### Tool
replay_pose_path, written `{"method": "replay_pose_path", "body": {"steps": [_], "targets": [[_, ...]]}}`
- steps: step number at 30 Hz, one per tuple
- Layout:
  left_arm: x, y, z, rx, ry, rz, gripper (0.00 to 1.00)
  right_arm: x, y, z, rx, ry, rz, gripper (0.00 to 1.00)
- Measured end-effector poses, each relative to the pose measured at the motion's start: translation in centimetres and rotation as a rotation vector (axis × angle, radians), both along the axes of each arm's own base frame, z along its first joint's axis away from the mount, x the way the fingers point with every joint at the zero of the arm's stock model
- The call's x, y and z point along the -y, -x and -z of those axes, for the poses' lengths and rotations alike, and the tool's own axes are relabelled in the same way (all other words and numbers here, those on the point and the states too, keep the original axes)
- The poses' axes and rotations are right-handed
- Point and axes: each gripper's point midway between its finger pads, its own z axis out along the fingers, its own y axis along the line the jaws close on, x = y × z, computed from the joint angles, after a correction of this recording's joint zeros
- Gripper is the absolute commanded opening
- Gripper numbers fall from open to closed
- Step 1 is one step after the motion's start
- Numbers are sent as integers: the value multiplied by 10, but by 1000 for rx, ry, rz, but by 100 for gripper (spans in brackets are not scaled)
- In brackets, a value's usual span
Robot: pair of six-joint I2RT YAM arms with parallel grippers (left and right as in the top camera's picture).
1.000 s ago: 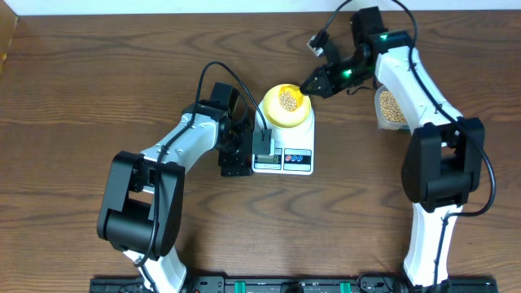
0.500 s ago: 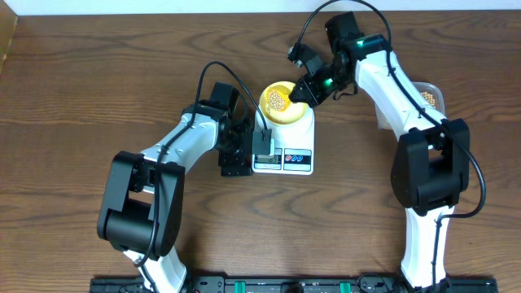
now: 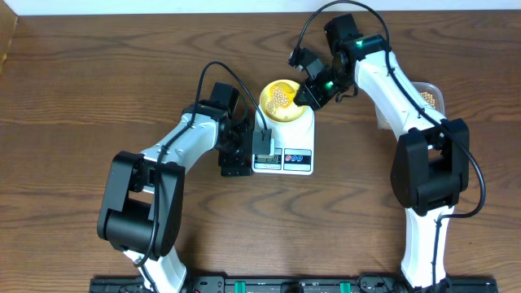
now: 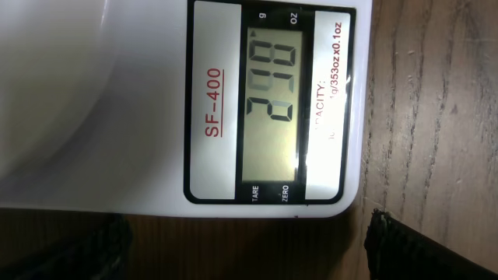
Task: Scoop item into bowl and weigh 50g on scale
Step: 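Tilt the scoop with the right gripper to pour soybeans into the bowl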
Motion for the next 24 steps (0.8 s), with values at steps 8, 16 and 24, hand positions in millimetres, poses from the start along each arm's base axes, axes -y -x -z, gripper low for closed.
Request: {"method": "replay_pose_path", "body": {"steps": [8, 16, 24], "targets": [[0, 0, 0, 0, 0, 0, 98, 4, 2, -10, 35, 16, -21, 1], [0, 0, 0, 0, 0, 0, 97, 6, 8, -18, 73, 26, -86, 1], [0, 0, 0, 0, 0, 0, 98, 5, 10, -28, 136, 55, -141, 1]]}}
